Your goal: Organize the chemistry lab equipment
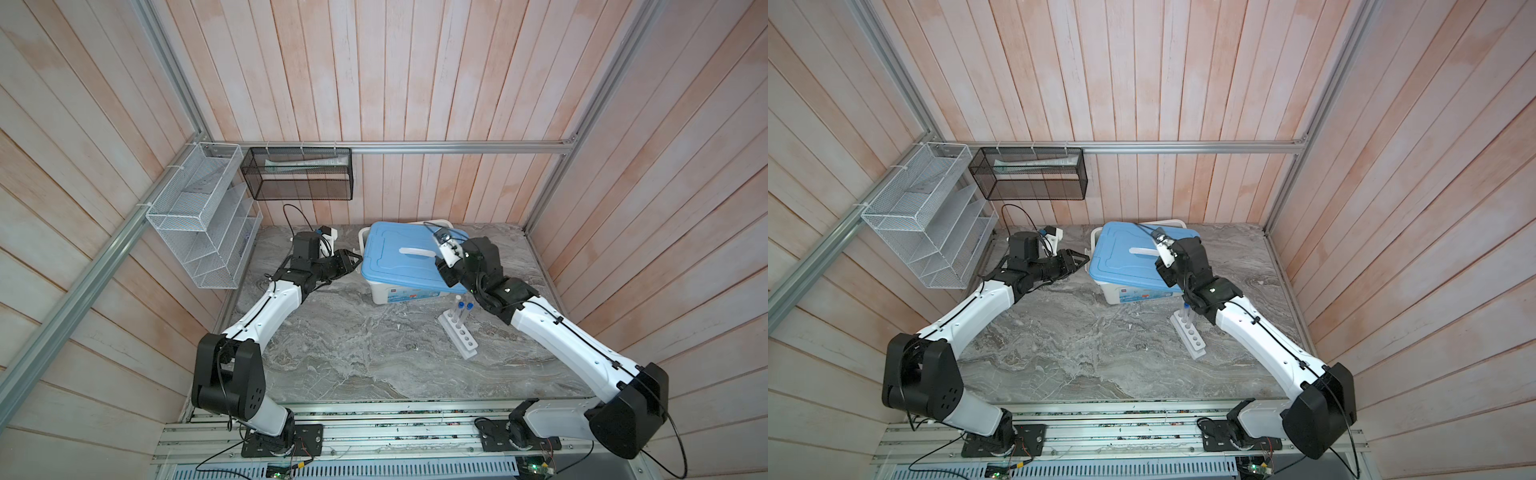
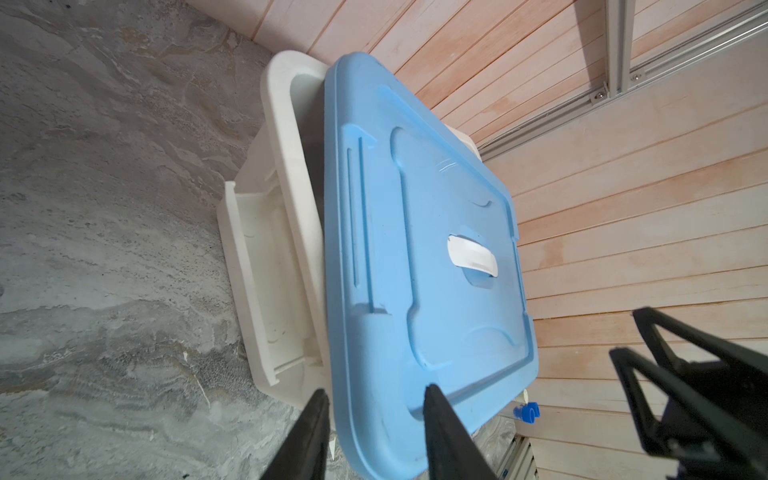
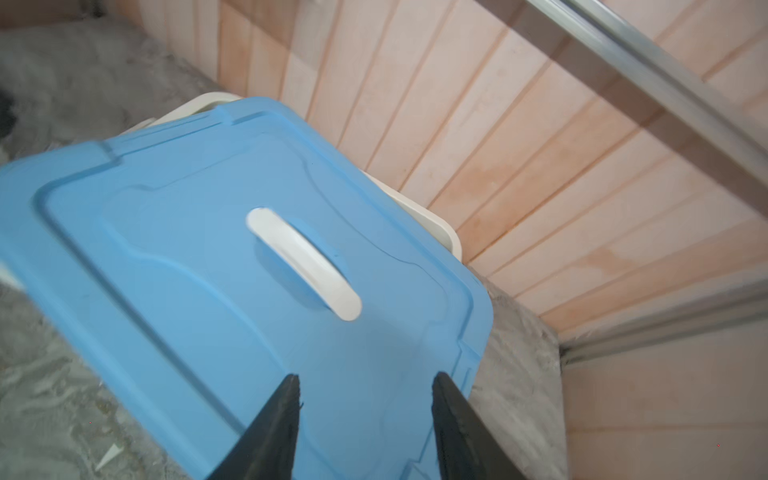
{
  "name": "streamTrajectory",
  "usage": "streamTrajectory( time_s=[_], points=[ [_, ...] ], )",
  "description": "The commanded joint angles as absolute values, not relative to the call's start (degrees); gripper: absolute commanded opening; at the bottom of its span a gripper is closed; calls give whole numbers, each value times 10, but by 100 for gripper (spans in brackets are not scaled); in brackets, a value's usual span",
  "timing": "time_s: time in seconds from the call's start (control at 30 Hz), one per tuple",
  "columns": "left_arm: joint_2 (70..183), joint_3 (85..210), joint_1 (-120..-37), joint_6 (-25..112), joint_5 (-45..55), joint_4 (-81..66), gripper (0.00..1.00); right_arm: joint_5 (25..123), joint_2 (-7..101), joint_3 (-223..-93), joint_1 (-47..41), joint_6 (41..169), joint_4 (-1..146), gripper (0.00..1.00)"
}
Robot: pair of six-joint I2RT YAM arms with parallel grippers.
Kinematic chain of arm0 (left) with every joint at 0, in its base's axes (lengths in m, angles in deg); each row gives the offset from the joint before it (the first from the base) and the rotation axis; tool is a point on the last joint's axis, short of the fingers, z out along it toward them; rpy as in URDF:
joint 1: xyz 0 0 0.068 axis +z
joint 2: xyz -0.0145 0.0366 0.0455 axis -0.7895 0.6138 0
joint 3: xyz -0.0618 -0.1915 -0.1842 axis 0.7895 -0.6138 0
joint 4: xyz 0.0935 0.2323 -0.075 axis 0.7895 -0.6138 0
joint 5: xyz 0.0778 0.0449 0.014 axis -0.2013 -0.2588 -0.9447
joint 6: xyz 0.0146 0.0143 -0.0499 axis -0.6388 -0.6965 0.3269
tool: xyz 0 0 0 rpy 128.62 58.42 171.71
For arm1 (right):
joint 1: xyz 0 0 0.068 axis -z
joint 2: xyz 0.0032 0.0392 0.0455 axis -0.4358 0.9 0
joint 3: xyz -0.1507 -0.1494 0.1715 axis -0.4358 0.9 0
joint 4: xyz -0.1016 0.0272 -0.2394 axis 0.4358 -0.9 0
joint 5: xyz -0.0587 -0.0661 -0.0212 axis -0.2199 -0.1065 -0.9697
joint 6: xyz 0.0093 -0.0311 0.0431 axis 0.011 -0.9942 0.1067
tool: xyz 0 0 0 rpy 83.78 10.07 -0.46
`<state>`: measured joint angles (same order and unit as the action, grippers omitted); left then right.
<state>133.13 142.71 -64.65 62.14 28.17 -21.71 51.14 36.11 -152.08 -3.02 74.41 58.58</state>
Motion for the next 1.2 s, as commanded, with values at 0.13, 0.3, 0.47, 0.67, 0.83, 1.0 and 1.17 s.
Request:
streamTrajectory(
  time_s=[0.13, 0.3, 0.47, 0.67, 0.83, 1.0, 1.17],
  points=[
    [1338, 1465, -657, 613, 276, -221, 40, 683, 410, -1606, 113, 948, 537, 58],
    [1344, 1479, -663, 616, 274, -216, 40, 756, 471, -1629, 170, 1010, 530, 57],
    [1361, 1495, -668, 621, 275, -210, 40, 777, 510, -1629, 188, 1027, 537, 55],
    [1381, 1505, -680, 626, 276, -204, 40, 812, 557, -1629, 206, 1038, 559, 52],
    [1385, 1509, -680, 625, 273, -205, 40, 807, 579, -1632, 208, 1036, 562, 51],
    [1394, 1513, -680, 622, 270, -209, 40, 818, 597, -1630, 210, 1037, 572, 51],
    [1403, 1516, -680, 623, 270, -205, 40, 829, 607, -1633, 210, 1045, 581, 49]
  ],
)
